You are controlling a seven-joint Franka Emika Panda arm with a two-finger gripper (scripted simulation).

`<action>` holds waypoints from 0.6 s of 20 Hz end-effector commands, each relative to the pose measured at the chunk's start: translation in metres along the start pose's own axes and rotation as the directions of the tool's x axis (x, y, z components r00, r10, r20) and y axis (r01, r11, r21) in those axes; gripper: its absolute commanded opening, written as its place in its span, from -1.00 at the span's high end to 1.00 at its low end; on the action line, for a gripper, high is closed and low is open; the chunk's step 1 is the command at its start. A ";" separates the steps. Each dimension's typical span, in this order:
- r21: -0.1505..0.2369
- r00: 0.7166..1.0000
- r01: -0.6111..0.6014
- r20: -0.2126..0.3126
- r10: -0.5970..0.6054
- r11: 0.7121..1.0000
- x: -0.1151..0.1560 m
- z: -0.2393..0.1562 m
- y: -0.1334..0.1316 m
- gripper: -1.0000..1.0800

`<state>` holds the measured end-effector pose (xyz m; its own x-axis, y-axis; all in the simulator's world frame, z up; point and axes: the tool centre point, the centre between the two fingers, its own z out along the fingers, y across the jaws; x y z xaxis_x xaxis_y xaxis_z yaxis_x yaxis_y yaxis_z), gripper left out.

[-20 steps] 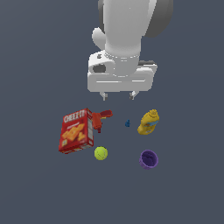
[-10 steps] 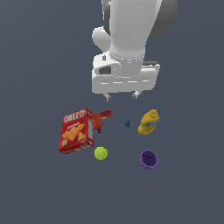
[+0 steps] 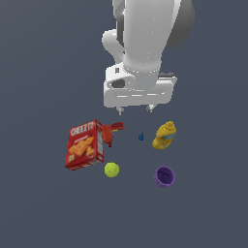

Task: Pick up a designated object from a clutter of objects.

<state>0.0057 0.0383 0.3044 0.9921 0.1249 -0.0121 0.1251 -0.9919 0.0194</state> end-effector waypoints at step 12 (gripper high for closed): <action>0.000 0.999 0.032 -0.005 -0.032 0.999 -0.012 0.092 -0.028 -0.92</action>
<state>-0.0069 0.0593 0.2262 0.9885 0.1513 -0.0085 0.1514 -0.9883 0.0193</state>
